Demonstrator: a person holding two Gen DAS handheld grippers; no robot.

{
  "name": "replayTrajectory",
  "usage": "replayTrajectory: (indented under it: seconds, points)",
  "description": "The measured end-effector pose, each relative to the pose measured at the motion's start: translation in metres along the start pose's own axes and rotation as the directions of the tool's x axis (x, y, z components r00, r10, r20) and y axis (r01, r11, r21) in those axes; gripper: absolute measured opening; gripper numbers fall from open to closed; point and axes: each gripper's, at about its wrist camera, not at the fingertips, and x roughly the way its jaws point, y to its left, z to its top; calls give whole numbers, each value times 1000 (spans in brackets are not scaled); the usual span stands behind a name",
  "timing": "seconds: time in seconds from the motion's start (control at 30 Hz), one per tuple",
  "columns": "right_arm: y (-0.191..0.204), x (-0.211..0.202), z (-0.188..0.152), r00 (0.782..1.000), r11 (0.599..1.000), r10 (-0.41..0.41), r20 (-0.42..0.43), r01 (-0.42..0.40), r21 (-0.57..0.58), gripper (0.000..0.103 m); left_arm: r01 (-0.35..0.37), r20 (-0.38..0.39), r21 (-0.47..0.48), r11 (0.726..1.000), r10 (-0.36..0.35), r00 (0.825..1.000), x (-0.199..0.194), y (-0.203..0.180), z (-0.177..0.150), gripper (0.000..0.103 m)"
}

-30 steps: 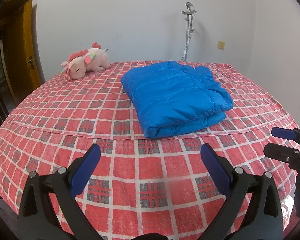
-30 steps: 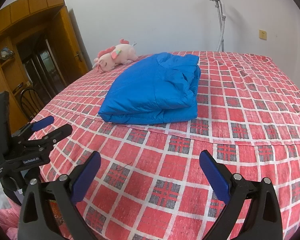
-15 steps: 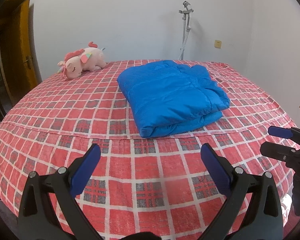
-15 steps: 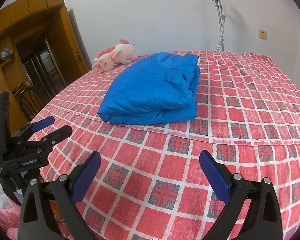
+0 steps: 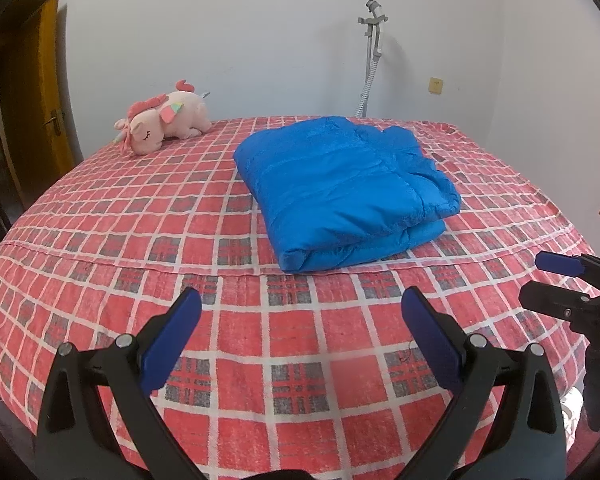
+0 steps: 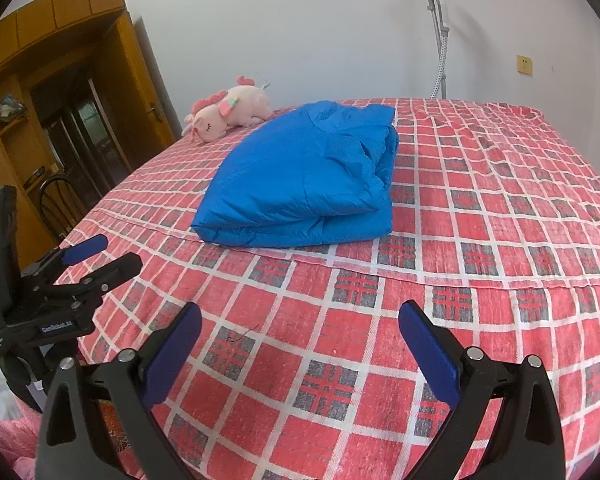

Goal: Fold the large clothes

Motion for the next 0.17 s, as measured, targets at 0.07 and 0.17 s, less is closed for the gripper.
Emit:
replayTrajectory:
  seconds: [0.07,0.17]
  points:
    - [-1,0,0,1000,1000,0,-1,0,2,99,-2,-3,0,1000,2,1000,1,1,0,99]
    - [-1,1,-1,1000,1000,0,-2,0,4,99,-3,-6,1,1000,3,1000,2,3,0,99]
